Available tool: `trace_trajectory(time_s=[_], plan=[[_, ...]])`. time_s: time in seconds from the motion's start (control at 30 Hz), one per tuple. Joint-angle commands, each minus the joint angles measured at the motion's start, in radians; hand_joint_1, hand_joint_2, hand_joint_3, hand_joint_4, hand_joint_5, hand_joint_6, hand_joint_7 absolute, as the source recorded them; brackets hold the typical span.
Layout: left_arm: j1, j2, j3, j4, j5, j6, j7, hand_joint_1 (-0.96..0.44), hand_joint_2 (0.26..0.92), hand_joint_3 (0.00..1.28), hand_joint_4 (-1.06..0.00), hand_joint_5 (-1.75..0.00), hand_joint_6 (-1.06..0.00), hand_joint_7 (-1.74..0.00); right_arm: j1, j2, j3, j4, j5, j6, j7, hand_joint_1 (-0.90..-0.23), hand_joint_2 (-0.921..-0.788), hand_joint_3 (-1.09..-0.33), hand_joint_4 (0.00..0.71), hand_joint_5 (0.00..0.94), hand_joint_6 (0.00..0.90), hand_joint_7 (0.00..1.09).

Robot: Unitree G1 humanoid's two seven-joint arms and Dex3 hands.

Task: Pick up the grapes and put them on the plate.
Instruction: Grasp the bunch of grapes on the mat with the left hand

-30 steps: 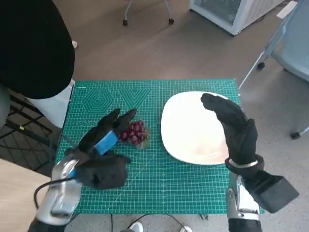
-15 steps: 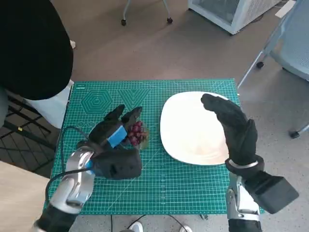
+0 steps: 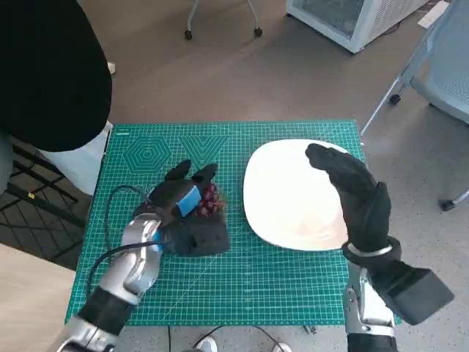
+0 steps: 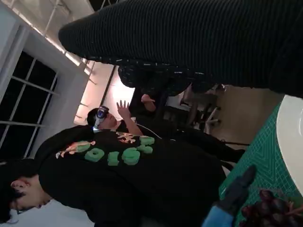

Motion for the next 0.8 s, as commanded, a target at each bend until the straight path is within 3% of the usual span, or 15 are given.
trace_trajectory(time_s=[0.03, 0.4, 0.8], plan=[[-0.05, -0.024, -0.022, 0.089, 0.006, 0.031, 0.003, -0.35, 0.717, 0.0, 0.0, 0.0, -0.22, -0.01, 0.02, -0.004, -0.005, 0.009, 0.001, 0.011, 0.0, -0.66, -0.921, -0.763, 0.321, 0.001, -0.001, 0.45], [-0.115, -0.068, -0.043, 0.226, -0.02, 0.11, -0.015, -0.34, 0.725, 0.0, 0.0, 0.0, -0.22, -0.01, 0.024, -0.012, -0.011, 0.005, 0.004, 0.012, 0.001, -0.661, -0.921, -0.762, 0.321, 0.001, -0.001, 0.45], [-0.11, -0.064, -0.04, 0.239, -0.044, 0.085, 0.012, -0.32, 0.728, 0.0, -0.03, -0.01, -0.22, -0.01, 0.028, -0.01, -0.008, -0.006, -0.003, 0.02, -0.007, -0.663, -0.921, -0.761, 0.322, 0.001, -0.001, 0.45]])
